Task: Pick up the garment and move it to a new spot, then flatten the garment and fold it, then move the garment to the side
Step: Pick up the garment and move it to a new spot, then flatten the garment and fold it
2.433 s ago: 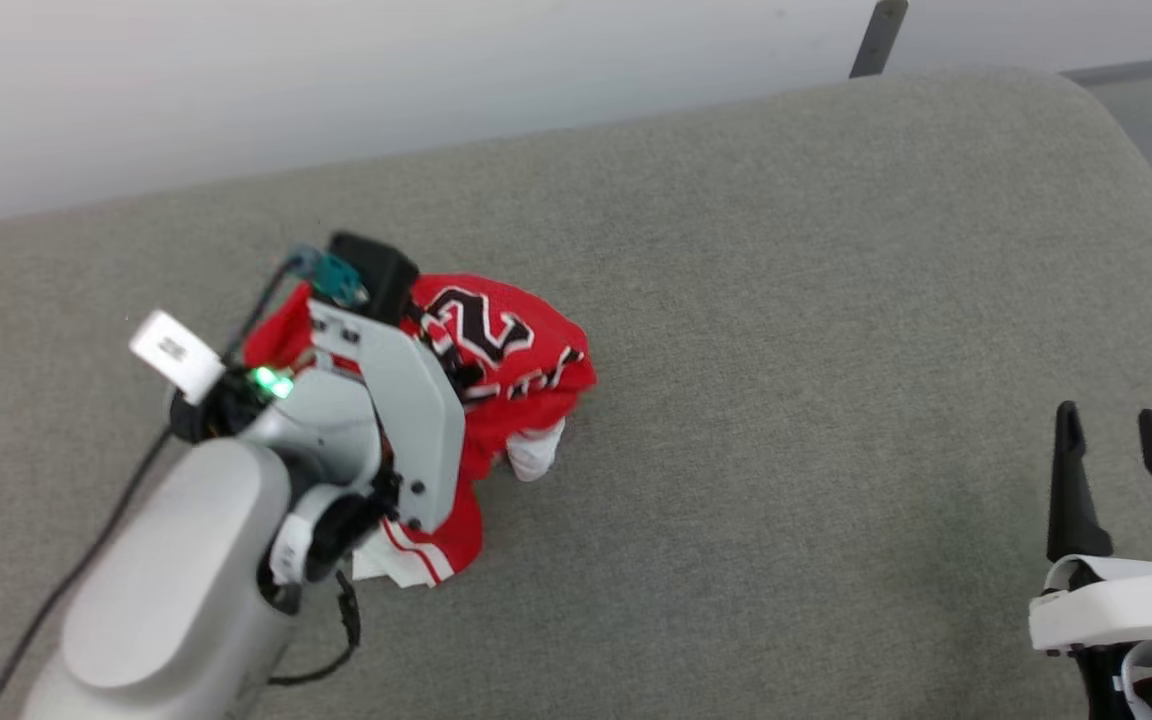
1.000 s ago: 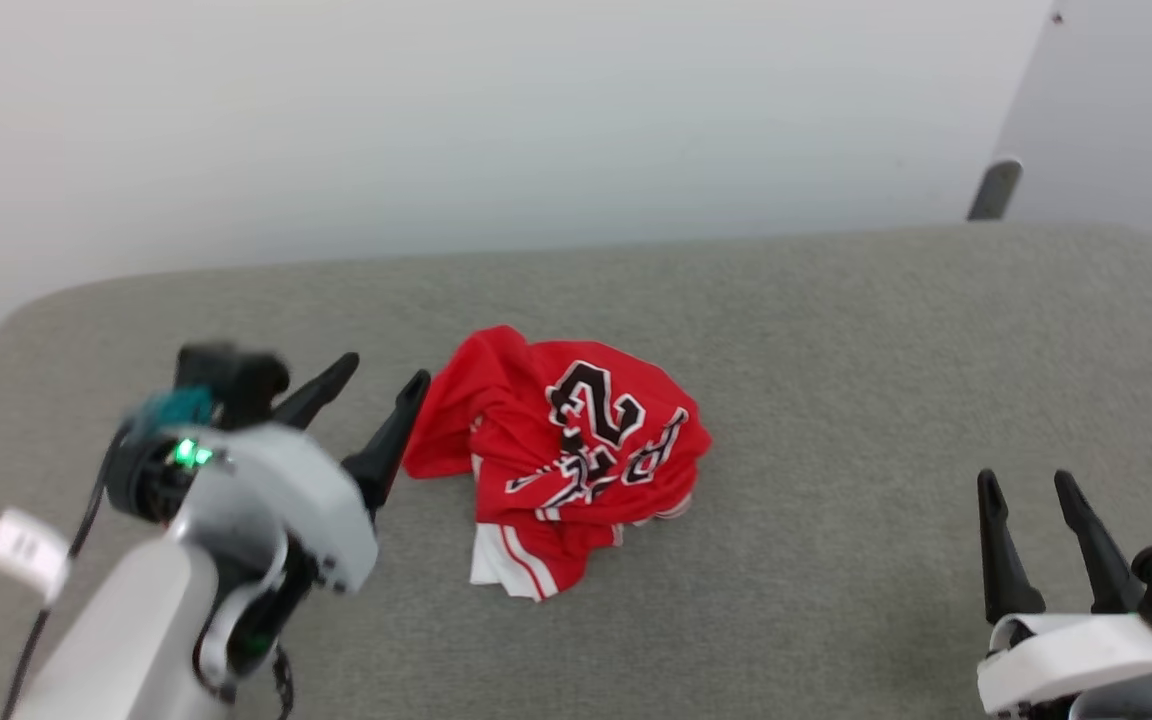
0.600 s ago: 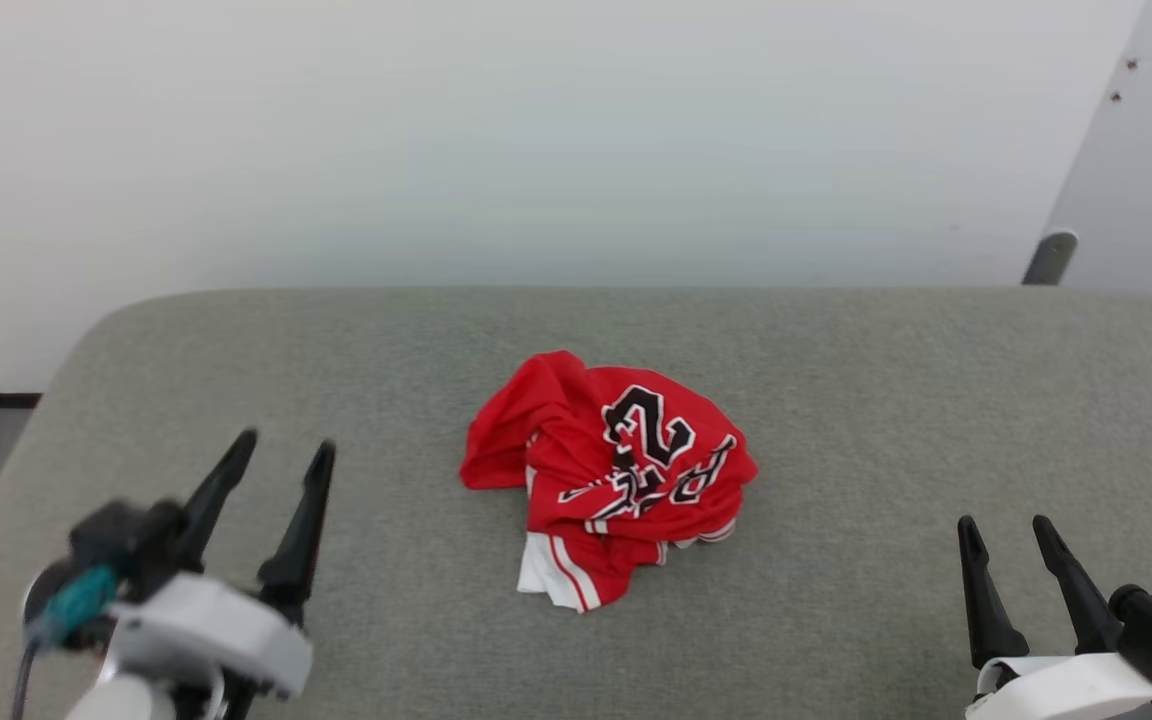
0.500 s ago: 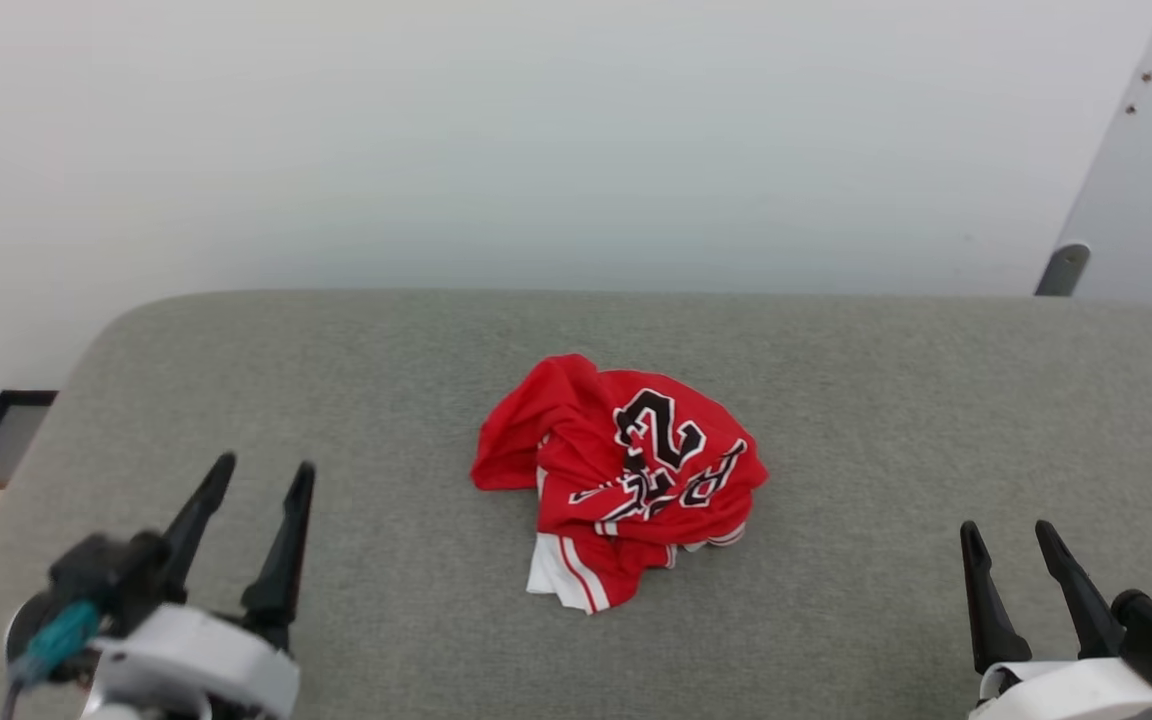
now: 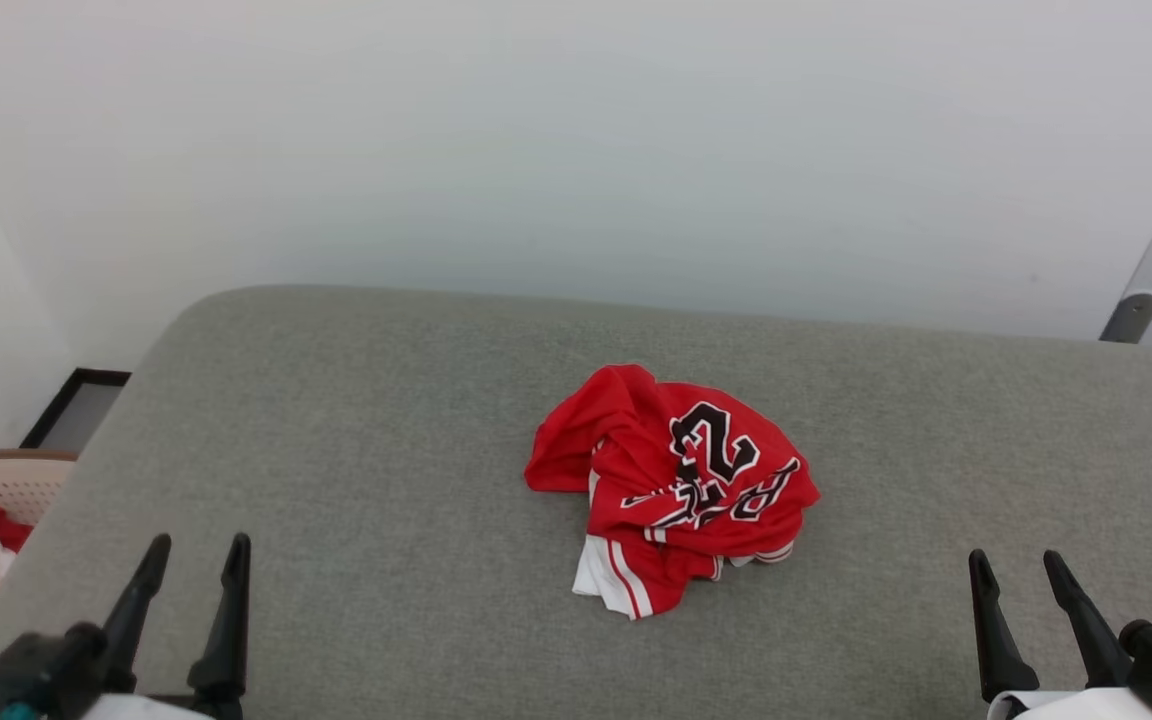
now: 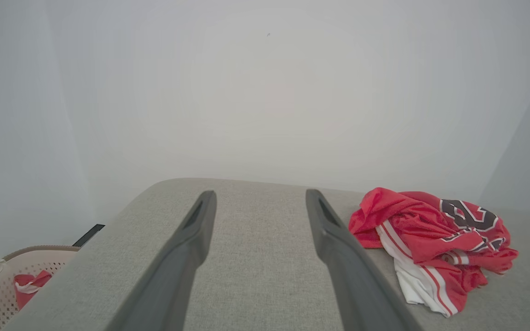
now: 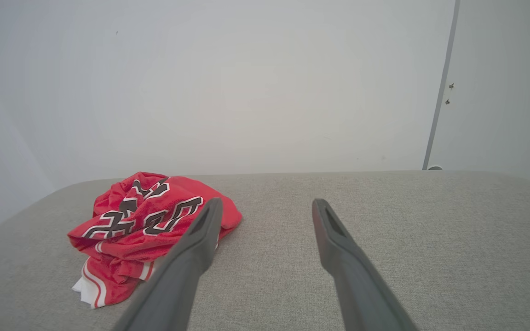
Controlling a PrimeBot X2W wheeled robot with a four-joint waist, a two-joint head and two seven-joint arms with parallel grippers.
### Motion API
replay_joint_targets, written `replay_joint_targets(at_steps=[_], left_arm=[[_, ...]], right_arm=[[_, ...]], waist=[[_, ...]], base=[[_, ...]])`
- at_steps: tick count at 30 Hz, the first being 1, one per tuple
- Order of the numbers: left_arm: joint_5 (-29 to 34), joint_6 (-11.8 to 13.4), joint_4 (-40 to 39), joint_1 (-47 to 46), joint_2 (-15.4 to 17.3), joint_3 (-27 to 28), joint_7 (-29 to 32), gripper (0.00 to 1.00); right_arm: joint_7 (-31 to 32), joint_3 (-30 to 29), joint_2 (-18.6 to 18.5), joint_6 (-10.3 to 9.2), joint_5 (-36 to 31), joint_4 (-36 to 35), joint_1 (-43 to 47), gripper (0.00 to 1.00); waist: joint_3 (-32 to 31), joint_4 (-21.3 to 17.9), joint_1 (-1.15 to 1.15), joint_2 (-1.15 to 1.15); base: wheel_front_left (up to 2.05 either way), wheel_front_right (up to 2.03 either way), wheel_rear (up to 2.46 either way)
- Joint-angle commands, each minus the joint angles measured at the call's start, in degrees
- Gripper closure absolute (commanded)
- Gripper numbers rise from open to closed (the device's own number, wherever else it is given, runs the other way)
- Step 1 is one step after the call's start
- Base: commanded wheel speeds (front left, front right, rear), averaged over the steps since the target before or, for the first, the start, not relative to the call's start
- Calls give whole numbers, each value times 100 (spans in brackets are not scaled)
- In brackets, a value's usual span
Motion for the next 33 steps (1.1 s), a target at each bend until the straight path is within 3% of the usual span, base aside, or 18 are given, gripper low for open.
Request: replay_joint_targets(at_steps=[1,12,20,25,33], left_arm=[[72,-67,-81,131,-96,117,-21,0],[451,-391,-118,399,-474,616,-18,0],[416,-565,-66,239,-496,559,85,0],[86,-658,-60,-224,-446,295,869,0],[-772,-731,69,-1359,-286,-237,3041,0]], right_arm=[[-35,-17,18,2,5,-10,73,0],[-47,14,14,2,21,-32,67,0],[-31,81,-50,2,38,-47,-54,0],[4,82,-125,2,16,-93,-194,0],[-42,-37,-192,2,-9,-136,-565,0]], waist=[[-22,63,0,0],[2,189,0,0],[115,106,0,0],[322,-39,0,0],[770,-358,0,0]], base=[[0,0,0],[0,0,0],[0,0,0],[0,0,0],[0,0,0]])
